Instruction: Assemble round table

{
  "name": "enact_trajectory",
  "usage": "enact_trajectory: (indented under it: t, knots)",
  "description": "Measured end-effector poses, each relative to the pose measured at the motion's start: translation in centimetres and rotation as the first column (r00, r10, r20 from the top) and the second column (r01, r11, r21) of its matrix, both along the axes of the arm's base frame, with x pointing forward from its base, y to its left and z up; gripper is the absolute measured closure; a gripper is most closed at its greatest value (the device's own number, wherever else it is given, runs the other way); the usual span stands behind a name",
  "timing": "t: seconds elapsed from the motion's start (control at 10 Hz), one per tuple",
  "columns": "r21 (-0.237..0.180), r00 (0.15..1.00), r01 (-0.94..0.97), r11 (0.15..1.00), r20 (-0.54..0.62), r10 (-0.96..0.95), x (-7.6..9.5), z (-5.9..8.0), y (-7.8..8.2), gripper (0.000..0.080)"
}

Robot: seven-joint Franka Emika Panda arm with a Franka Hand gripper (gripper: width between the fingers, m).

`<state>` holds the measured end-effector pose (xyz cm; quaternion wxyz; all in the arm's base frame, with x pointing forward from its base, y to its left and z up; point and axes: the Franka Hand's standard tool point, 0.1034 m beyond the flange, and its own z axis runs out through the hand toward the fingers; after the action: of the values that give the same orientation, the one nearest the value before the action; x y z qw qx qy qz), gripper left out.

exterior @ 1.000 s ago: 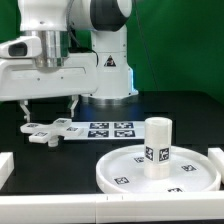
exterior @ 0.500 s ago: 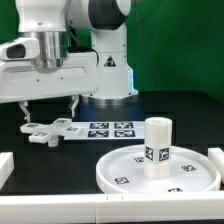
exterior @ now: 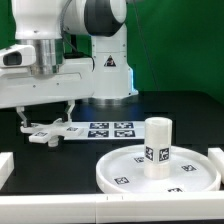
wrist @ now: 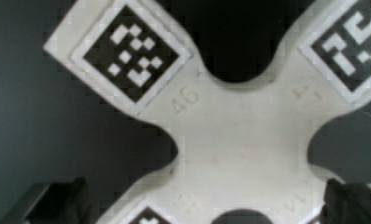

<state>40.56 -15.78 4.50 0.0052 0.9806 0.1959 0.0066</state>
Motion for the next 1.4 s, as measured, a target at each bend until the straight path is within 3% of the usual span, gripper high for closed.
enact_trajectory:
  t: [0.7, 1.0, 1.4]
  knots:
    - [0.001, 1.000, 0.001, 1.000, -0.004, -0.001, -0.1, -0.2, 0.1, 0.0151]
    - [0.008, 1.000, 0.000, 1.000, -0.027, 0.000, -1.2, -0.8, 0.7, 0.0151]
    - [0.009, 0.999, -0.001, 1.000, -0.032, 0.001, -1.4, -1.0, 0.7, 0.0151]
